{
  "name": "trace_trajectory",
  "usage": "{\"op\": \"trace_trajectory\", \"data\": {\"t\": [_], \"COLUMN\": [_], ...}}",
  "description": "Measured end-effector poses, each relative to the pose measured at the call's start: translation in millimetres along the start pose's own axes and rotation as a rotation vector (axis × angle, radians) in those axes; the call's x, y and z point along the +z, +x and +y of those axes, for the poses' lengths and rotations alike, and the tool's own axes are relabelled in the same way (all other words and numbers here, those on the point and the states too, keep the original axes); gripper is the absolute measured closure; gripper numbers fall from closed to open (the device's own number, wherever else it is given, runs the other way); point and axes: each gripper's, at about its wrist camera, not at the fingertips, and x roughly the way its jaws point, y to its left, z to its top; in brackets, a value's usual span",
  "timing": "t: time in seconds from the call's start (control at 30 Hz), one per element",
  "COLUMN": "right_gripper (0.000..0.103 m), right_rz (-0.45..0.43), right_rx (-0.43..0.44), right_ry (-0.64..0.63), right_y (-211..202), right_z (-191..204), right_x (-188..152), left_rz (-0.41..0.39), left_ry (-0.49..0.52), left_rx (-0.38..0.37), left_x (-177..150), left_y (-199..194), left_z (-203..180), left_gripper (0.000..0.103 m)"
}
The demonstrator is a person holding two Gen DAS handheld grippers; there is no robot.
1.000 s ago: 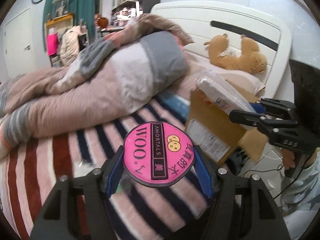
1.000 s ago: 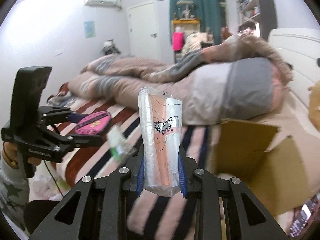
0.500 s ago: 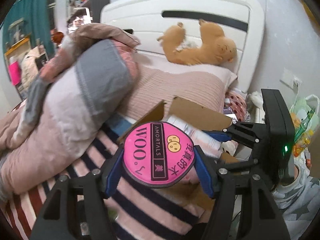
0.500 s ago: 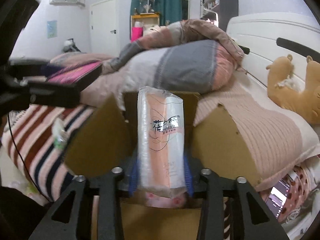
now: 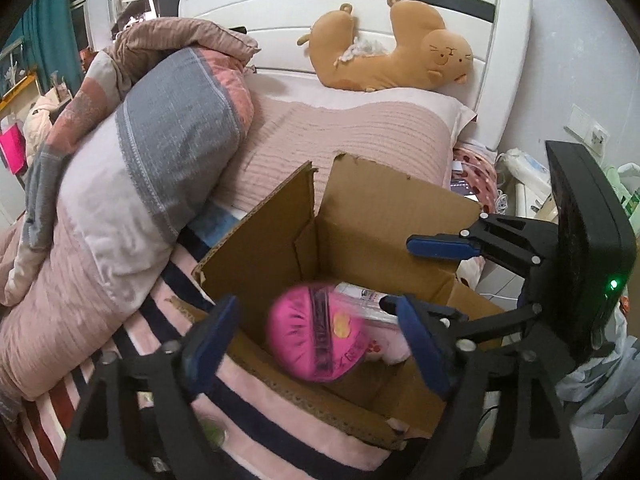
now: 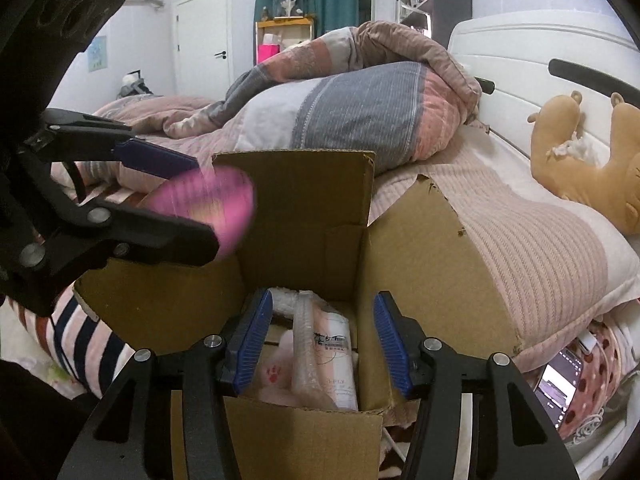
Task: Organize soft objects
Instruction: 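Lower the mirror and pink pack into the cardboard box and release both, then grasp the white flower with the left gripper while the right gripper grasps the green jelly cup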
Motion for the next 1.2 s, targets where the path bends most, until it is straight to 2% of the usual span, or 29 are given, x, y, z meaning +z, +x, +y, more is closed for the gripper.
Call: {"op": "trace_trajectory", "data": {"t": [0.17,0.4,0.6,0.7,0.83,0.93,1.07,1.2], "right_gripper": [0.054,0.054,0.054,0.054,0.054,0.054,0.054,0.054], "right_rz": [-0.001,-0.052,-0.113,-0.115,-0.066,0.015,0.079,0.179], "right_rx": [-0.003,0.002,0.108,0.165,0.248,0.346,0.336,0.352], "right_ry": [-0.003,-0.025,-0.092,-0.137,-0.196,-0.184,-0.209,-0.185], "right_y": [-2.7,-26.1,-45.6,-44.6,-27.3,-4.2,26.2,66.3], "right_z": [4.0,27.3,81.5,112.2,155.7,178.7,200.6,207.2], "right_x": [4.1,18.9,39.9,47.0,49.1,43.0,29.1,10.4], "left_rz": [-0.034,-0.113,-0.144,-0.155,-0.144,-0.124,-0.092,-0.053], "left_ry": [-0.001,-0.083,-0.185,-0.219,-0.280,-0.313,-0.338,-0.352], "left_rx": [0.019,0.063,0.116,0.149,0.166,0.157,0.148,0.106], "left_x": [-8.1,-38.1,-77.0,-98.9,-127.8,-147.8,-167.4,-178.7], "left_y": [-19.8,-67.1,-101.6,-114.2,-117.6,-111.1,-95.1,-69.7], "left_z": [4.6,39.5,80.5,100.5,127.9,142.0,156.6,166.9], "left_gripper": [0.021,0.021,0.021,0.021,0.021,0.021,0.021,0.021]}}
